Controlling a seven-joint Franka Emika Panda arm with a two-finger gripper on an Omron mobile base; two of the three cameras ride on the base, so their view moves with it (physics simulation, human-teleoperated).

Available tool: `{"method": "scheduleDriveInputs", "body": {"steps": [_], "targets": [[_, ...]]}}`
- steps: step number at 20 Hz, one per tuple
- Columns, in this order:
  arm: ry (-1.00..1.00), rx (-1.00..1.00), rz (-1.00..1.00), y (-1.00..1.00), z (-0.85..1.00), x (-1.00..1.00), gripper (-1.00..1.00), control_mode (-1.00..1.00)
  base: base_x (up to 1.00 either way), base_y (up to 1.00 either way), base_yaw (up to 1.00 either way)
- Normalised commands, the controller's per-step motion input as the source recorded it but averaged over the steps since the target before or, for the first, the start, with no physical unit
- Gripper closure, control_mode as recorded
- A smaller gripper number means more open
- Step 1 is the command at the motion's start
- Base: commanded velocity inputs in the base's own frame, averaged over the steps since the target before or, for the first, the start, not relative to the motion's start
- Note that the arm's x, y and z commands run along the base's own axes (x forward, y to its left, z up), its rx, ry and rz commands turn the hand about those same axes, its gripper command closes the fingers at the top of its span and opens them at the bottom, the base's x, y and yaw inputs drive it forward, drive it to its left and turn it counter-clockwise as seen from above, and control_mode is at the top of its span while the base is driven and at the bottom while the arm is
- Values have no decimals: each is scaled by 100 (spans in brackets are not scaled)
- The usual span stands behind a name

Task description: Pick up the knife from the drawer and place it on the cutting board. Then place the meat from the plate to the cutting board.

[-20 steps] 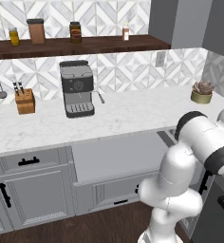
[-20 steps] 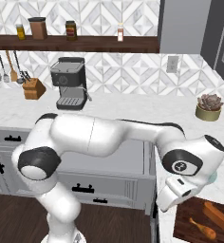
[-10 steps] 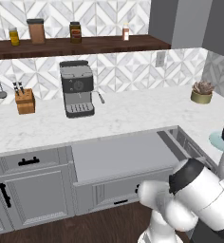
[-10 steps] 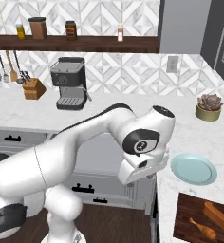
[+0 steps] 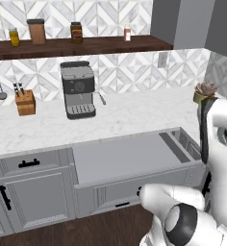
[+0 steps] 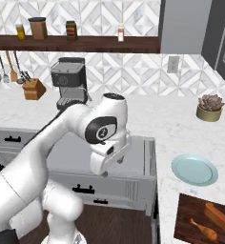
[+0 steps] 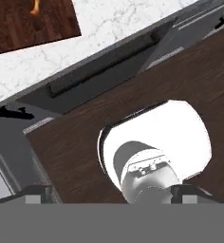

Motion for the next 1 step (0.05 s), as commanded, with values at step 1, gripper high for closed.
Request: {"method": "scheduleDriveInputs", "body": {"steps": [1], "targets": [[0, 0, 40, 39, 55, 73, -100, -100, 0, 0, 0]]}}
